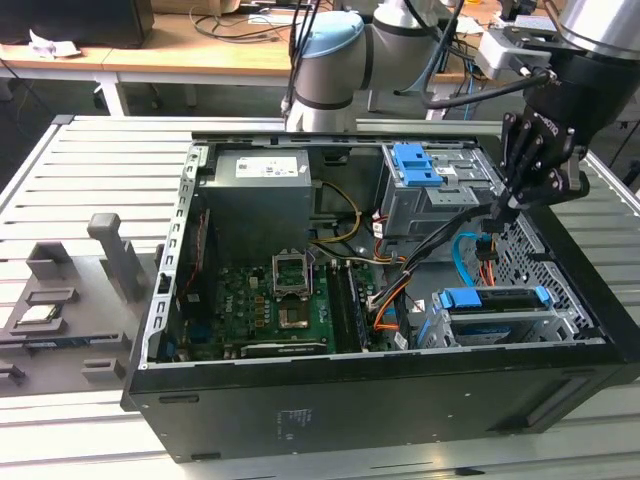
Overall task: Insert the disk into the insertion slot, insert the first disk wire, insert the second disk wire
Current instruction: 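Insert the first disk wire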
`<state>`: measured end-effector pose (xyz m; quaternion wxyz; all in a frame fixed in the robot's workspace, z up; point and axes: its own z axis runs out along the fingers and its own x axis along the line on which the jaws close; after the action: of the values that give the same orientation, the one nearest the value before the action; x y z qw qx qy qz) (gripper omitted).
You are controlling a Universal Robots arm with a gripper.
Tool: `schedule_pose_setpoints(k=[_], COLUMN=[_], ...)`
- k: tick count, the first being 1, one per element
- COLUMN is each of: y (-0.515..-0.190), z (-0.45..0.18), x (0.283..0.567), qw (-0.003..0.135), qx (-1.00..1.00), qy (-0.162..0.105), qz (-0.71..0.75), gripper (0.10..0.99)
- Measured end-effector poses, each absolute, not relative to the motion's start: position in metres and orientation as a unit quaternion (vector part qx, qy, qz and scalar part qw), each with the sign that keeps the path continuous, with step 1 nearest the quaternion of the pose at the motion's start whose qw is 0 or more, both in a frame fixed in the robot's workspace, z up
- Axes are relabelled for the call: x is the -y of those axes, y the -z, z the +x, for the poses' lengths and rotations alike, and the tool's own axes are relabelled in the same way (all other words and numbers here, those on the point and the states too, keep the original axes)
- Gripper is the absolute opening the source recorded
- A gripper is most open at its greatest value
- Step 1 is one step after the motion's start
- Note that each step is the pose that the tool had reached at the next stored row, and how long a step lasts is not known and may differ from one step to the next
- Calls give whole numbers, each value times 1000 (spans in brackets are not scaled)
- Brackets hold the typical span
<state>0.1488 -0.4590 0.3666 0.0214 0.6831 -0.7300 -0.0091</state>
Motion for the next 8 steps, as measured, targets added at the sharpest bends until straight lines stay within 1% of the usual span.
schedule_pose_setpoints(k=[8], y=[-366], z=[149], x=[455], qw=[21], qx=[730], qy=[9], qz=[683], gripper=[106])
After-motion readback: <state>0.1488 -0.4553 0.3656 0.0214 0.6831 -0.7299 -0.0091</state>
